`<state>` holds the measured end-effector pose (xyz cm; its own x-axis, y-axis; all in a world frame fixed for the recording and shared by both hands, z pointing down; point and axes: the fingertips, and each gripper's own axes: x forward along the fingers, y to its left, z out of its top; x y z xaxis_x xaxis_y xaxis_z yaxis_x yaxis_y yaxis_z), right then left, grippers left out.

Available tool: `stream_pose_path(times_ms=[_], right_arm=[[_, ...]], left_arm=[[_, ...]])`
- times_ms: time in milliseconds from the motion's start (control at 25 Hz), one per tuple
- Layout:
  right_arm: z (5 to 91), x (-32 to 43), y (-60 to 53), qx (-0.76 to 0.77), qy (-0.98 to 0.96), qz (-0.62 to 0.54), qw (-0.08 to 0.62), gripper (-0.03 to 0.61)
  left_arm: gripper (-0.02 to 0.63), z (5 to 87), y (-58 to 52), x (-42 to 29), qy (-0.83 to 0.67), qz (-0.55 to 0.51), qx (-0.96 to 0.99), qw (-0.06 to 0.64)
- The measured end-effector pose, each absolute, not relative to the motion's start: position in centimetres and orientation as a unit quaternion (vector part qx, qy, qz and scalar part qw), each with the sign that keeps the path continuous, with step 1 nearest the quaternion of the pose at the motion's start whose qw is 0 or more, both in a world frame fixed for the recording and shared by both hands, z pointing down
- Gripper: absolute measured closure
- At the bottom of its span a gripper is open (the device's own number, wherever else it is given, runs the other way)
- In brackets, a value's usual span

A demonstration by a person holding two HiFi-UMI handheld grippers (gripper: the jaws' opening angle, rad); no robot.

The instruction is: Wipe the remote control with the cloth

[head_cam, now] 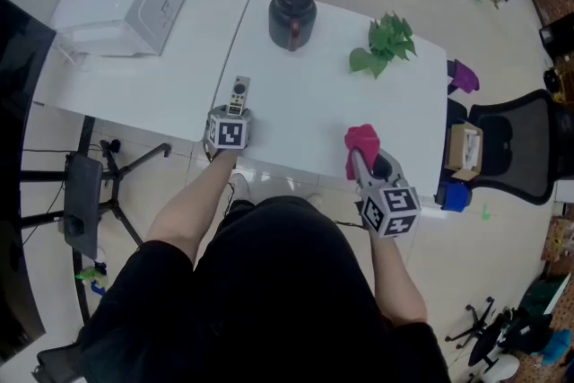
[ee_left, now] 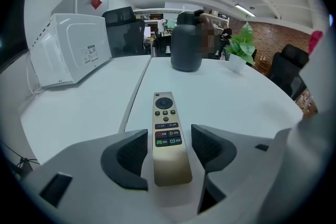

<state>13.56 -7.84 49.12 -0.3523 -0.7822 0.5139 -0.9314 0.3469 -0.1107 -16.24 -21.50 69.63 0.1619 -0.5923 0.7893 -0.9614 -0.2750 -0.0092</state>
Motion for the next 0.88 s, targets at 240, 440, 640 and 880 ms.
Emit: stream_pose_path(times_ms=[240,440,640,880], right_arm=[[53.8,14.5,-10.4,0.536,-0.781,0.221,0.231,0.477],[59.4,15.1,-13.4,0.533,-0.758,0.259,0.273,0.476],[65.1,15.7,-15.5,0.531,-0.723,0.280,0.342,0.476],[68.9,17.1,-15.4,0.538,-0.678,0.302,0.400,0.462]], left_arm=[[0.348,66.0,-19.9,-17.8,-0.555,0.311,0.734,0.238],[0.348,61.8,-17.5,-16.8,-0.532,0.281,0.772,0.205],[0.348,58.2,-14.9,-15.3,-0.510,0.270,0.799,0.168],[0.348,55.7,-13.1,-13.9,-0.492,0.259,0.818,0.145]])
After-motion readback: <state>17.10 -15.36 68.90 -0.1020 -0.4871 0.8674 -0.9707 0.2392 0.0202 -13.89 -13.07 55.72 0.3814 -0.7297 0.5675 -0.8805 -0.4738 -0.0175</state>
